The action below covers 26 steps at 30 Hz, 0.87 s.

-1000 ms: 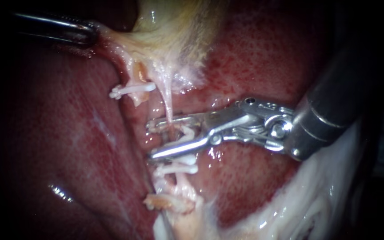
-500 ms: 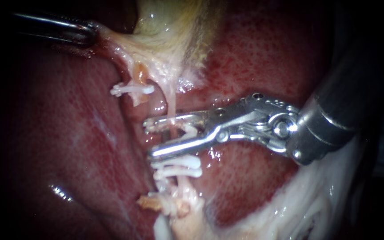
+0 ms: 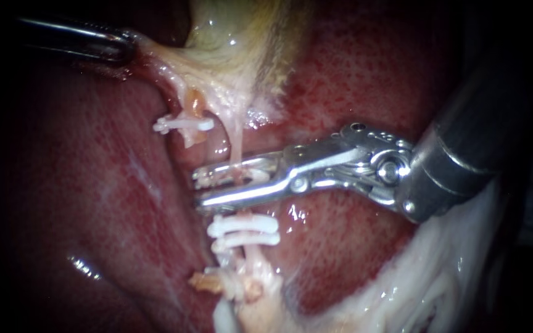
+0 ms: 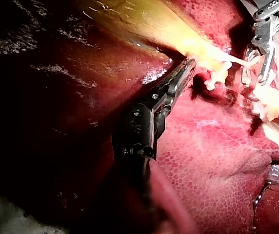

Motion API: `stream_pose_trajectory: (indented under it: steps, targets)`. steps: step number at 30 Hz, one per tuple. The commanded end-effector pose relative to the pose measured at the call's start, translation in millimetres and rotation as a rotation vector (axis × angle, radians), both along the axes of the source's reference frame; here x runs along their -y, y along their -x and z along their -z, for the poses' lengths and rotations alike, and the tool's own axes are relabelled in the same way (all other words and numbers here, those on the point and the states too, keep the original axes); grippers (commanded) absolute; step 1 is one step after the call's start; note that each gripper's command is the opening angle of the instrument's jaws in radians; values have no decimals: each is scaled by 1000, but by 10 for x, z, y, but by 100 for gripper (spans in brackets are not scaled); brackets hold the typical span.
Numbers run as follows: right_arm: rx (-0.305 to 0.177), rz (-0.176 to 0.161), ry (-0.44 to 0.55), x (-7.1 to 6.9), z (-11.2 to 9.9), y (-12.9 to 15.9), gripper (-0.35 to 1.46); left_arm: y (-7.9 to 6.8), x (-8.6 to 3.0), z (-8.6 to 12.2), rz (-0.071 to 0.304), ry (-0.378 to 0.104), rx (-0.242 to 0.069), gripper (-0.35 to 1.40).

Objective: Clipping third clip right tube

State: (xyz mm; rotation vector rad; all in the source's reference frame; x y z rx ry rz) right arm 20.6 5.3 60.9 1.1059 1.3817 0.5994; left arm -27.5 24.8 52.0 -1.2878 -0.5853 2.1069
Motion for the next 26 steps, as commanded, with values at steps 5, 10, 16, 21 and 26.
stream_pose_trajectory:
  steps: [5,10,16,21,26]
  targets:
    - [9,8,-41,0,1,1,-35,0,0,0,0,0,0,-35]
    - [34,27,-82,1,2,0,-35,0,0,-1,0,0,0,-35]
    - [45,46,-82,3,4,-1,-35,0,0,-1,0,0,0,-35]
    - [45,46,-82,1,1,-1,-35,0,0,-1,0,0,0,-35]
    - [45,47,-81,2,-2,0,-35,0,-1,-2,0,0,0,-35]
